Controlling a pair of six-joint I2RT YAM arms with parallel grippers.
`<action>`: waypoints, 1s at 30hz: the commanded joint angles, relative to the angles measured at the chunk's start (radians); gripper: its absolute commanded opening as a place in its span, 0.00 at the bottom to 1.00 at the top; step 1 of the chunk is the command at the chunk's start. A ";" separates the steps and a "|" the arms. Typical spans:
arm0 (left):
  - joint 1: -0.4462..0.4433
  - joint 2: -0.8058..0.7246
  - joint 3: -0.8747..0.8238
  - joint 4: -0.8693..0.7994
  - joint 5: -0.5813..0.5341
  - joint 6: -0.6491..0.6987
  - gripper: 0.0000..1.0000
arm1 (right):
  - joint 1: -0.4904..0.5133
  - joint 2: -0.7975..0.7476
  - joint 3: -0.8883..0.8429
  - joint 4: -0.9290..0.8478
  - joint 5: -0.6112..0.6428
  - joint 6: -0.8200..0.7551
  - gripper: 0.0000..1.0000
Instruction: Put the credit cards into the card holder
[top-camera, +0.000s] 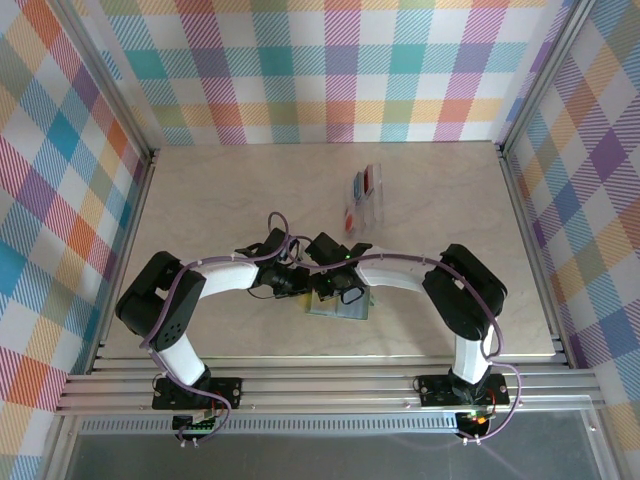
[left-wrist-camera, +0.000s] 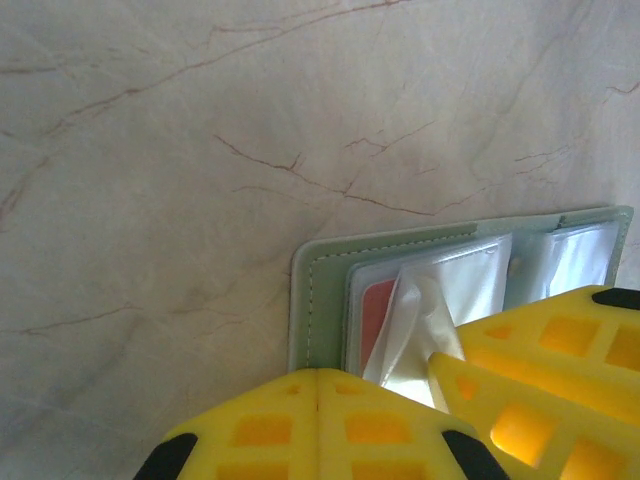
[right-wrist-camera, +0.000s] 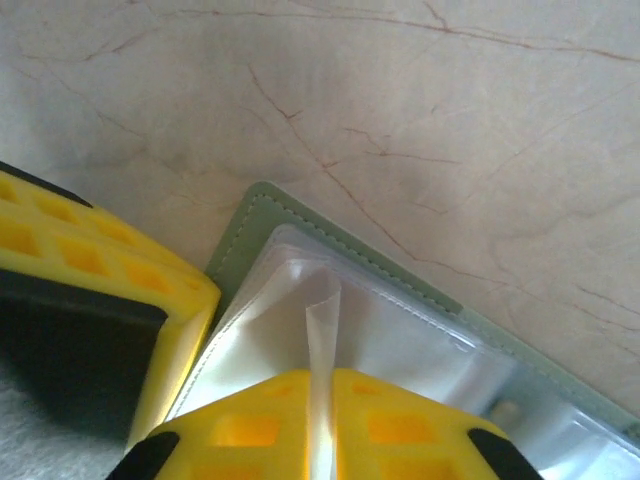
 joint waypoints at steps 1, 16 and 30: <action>-0.007 0.024 -0.028 -0.016 -0.003 0.011 0.00 | 0.012 -0.003 -0.025 -0.034 0.028 0.002 0.07; 0.000 0.036 -0.026 -0.020 -0.009 0.015 0.00 | 0.012 -0.182 -0.132 -0.006 0.038 0.006 0.00; 0.002 0.027 -0.027 -0.022 -0.010 0.016 0.00 | -0.042 -0.240 -0.282 0.044 0.095 0.108 0.12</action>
